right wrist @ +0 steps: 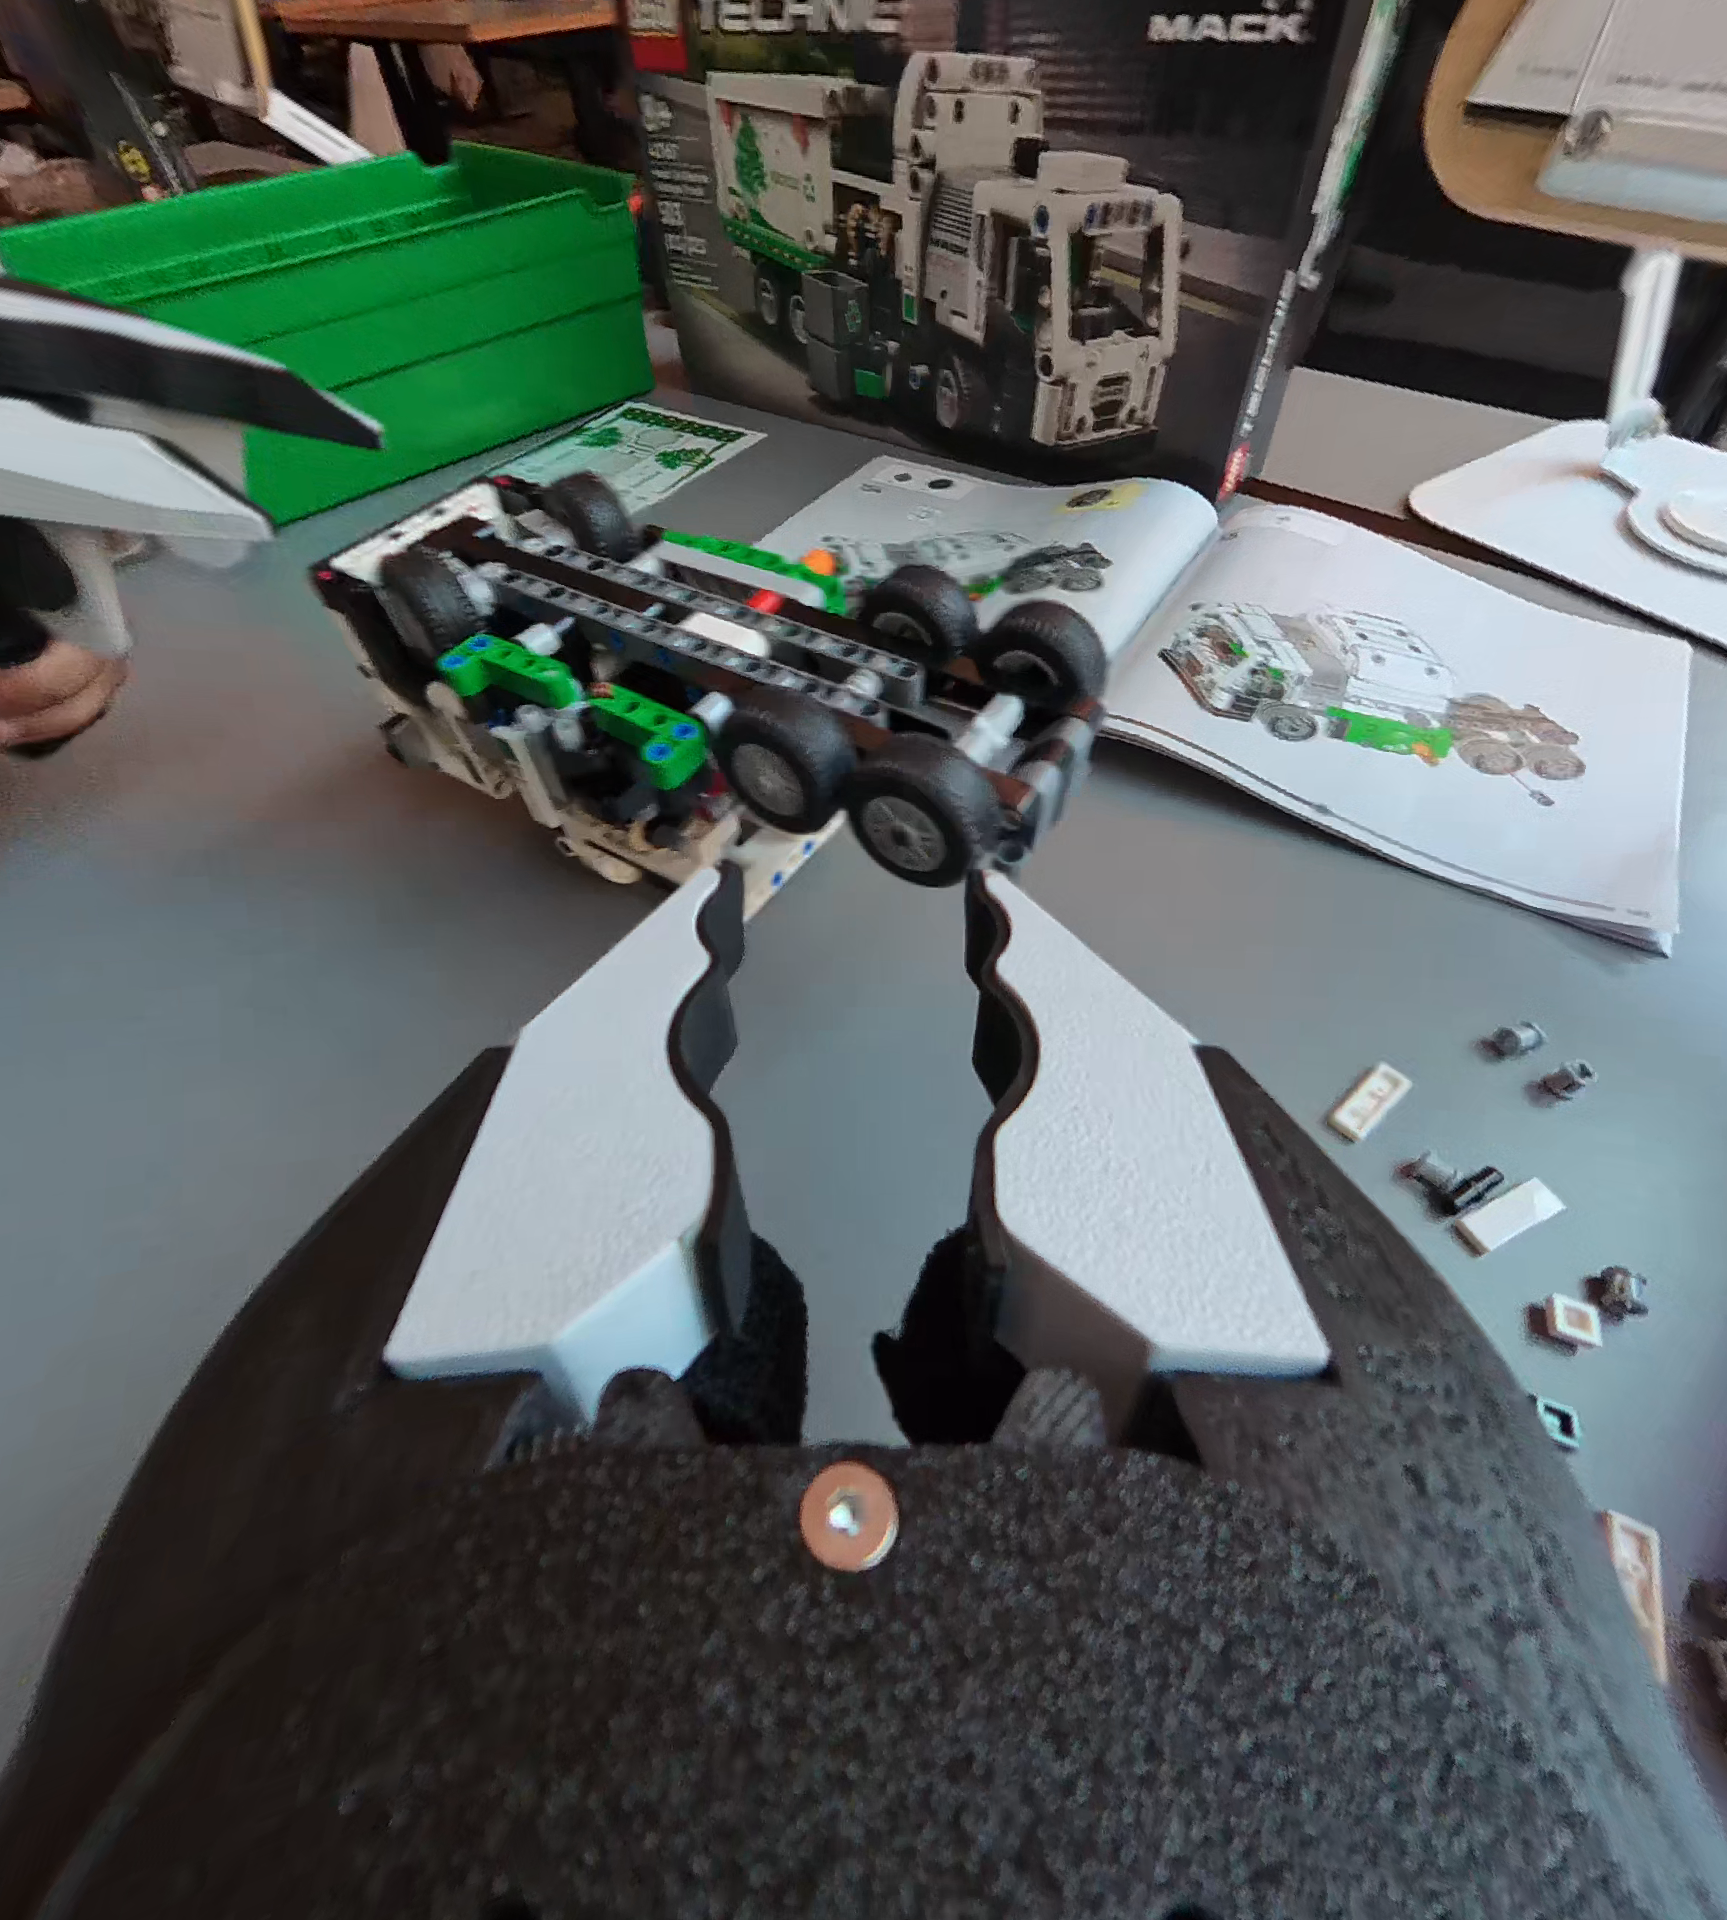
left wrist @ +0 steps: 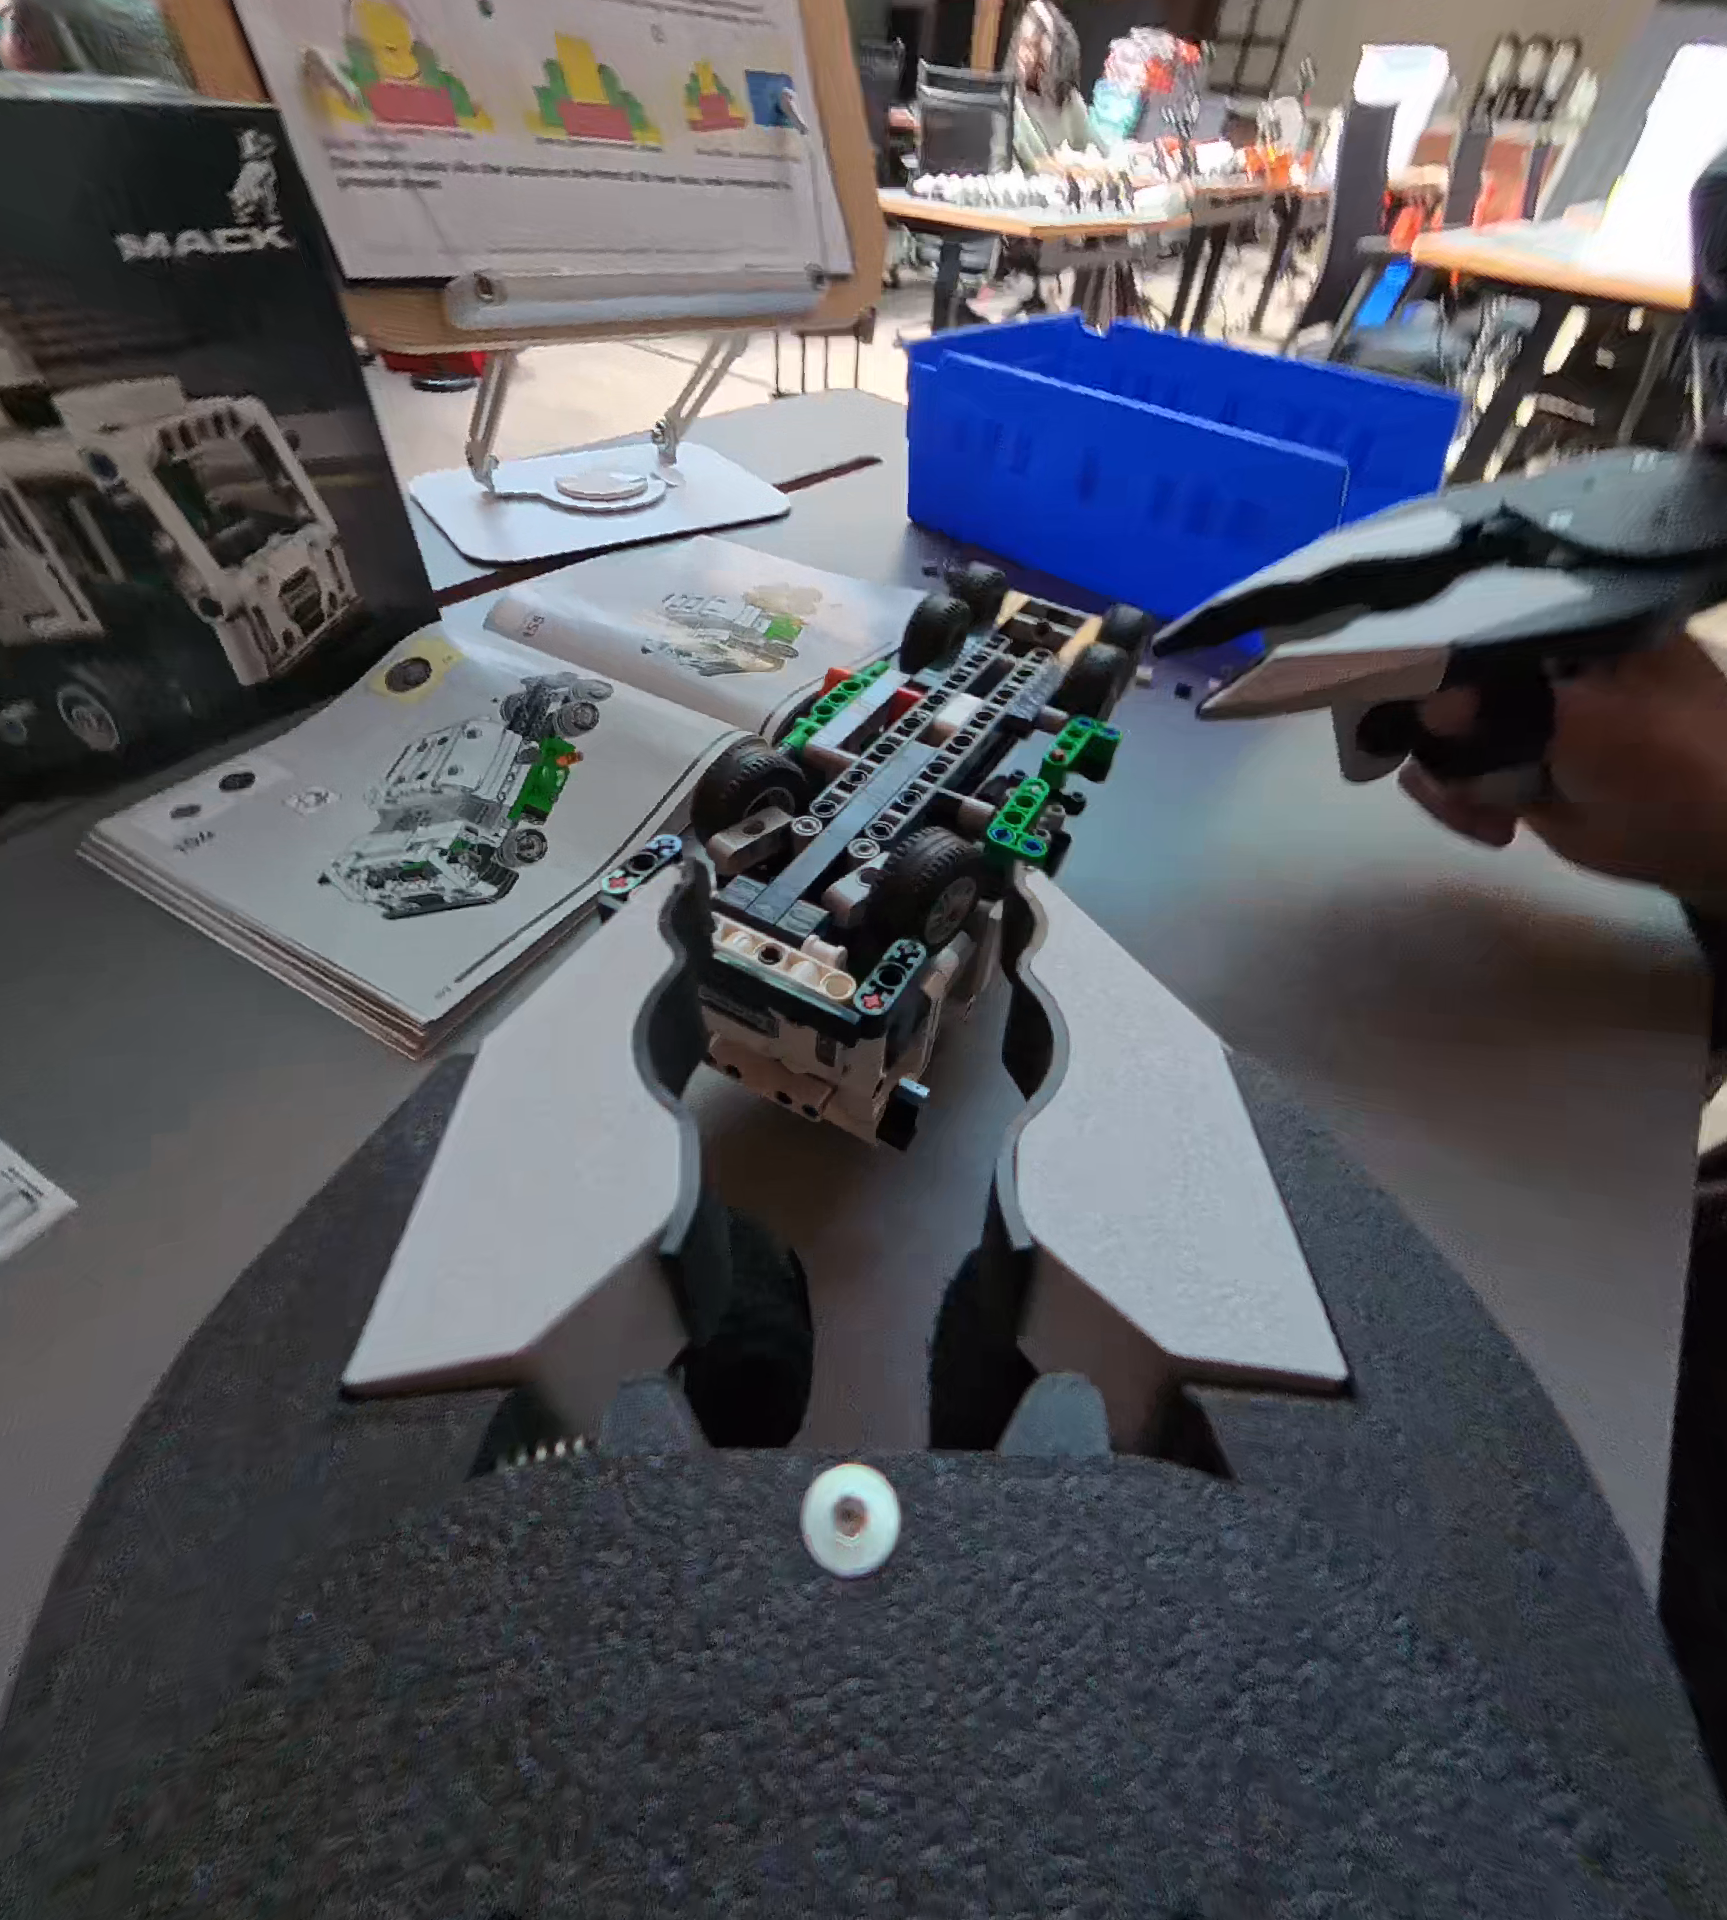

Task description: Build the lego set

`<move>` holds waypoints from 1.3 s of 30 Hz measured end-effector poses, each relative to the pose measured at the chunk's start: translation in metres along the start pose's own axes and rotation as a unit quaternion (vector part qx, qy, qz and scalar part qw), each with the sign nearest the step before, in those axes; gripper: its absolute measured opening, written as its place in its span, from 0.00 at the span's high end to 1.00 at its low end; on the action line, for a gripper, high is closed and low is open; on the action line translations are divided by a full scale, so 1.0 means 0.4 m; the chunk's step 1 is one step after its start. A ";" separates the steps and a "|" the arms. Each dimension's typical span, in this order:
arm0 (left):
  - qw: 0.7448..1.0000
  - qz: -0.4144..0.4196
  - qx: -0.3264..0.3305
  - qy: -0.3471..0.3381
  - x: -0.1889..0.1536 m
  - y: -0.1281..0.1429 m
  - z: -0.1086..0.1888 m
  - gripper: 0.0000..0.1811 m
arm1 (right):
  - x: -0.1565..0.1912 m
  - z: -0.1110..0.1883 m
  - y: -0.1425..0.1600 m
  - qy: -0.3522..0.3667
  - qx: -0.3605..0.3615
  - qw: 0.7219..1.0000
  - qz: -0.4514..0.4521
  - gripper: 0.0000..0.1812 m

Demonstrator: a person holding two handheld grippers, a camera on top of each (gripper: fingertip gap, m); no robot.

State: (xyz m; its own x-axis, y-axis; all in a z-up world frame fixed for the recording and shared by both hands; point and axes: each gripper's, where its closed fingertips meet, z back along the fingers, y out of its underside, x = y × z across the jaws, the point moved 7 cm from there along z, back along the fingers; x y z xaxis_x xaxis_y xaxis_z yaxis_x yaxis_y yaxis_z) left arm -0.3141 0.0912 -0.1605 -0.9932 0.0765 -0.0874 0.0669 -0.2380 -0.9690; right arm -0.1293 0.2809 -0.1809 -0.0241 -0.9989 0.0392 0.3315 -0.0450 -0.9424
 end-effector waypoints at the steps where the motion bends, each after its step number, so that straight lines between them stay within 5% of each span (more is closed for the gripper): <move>1: 0.999 -0.039 0.016 0.007 -0.002 -0.006 0.003 0.68 | 0.024 0.009 -0.015 -0.022 -0.004 1.000 0.014 0.77; 4: 0.991 -0.121 0.048 0.027 0.009 -0.018 0.002 0.50 | 0.099 0.008 -0.083 -0.082 0.008 0.993 0.081 0.72; 6: 0.983 -0.162 0.087 0.025 0.040 -0.008 -0.017 0.49 | 0.135 -0.022 -0.130 -0.130 0.057 0.979 0.145 0.69; 12: 0.967 -0.166 0.165 0.102 0.073 0.039 -0.091 0.31 | 0.132 -0.216 -0.209 -0.230 0.239 0.909 0.251 0.49; 18: 0.955 -0.178 0.179 0.156 0.074 0.038 -0.110 0.43 | 0.151 -0.344 -0.172 -0.282 0.307 0.858 0.300 0.50; 27: 0.954 -0.200 0.161 0.153 0.077 0.038 -0.122 0.51 | 0.153 -0.358 -0.178 -0.347 0.346 0.805 0.334 0.59; 39: 0.960 -0.186 0.153 0.146 0.077 0.042 -0.119 0.51 | 0.151 -0.359 -0.178 -0.348 0.349 0.816 0.303 0.58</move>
State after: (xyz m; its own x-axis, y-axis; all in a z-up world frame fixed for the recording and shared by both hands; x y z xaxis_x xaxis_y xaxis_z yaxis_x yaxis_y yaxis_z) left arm -0.3389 0.1358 -0.1903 -0.8710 0.4690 0.1467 -0.3621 -0.4106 -0.8369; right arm -0.2897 0.2253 -0.1592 0.8047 -0.5920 0.0446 0.5452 0.7071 -0.4504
